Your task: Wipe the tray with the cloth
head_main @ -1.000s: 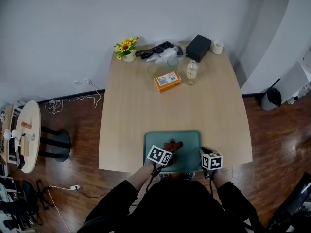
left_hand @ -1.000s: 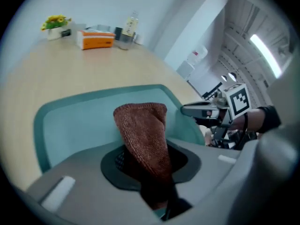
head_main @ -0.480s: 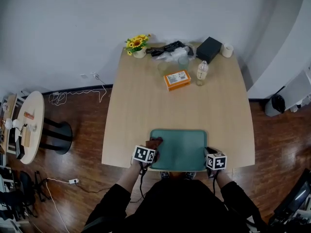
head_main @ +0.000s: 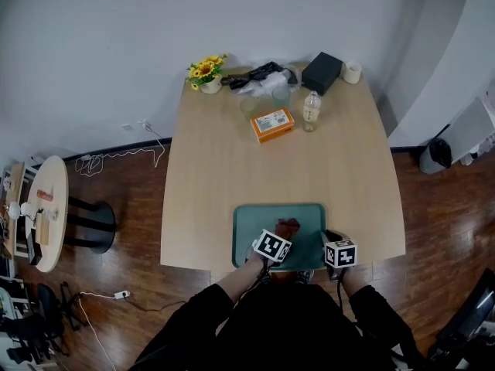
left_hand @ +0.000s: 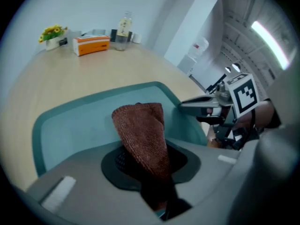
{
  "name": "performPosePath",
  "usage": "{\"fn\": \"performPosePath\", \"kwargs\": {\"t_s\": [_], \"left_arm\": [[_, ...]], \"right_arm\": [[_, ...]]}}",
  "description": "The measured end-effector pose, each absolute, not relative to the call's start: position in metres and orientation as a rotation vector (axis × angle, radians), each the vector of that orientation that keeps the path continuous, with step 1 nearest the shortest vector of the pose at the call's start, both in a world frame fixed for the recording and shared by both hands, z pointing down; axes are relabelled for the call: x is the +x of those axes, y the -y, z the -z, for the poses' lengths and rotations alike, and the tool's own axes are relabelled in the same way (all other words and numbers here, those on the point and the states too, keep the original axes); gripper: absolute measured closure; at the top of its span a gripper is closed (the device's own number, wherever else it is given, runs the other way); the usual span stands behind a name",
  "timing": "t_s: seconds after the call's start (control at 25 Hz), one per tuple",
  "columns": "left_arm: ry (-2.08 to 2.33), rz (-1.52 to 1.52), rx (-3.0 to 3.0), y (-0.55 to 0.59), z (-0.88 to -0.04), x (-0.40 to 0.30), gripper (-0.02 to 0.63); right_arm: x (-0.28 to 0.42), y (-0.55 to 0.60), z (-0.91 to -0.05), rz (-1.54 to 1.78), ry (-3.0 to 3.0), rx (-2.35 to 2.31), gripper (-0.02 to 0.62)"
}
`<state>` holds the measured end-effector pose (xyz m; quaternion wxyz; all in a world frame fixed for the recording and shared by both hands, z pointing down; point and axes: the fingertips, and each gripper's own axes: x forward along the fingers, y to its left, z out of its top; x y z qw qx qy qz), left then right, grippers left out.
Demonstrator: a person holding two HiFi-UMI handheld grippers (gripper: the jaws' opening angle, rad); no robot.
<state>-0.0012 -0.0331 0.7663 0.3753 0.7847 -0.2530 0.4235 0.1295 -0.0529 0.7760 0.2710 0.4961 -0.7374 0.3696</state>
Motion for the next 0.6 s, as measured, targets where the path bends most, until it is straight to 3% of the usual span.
{"fn": "performPosePath", "kwargs": {"t_s": [0.36, 0.6], "left_arm": [[0.415, -1.234, 2.147, 0.013, -0.774, 0.098, 0.525], [0.391, -1.179, 2.123, 0.001, -0.772, 0.088, 0.522]], "right_arm": [[0.127, 0.057, -0.778, -1.028, 1.987, 1.334, 0.555], [0.131, 0.053, -0.779, -1.026, 1.983, 1.323, 0.555]]}}
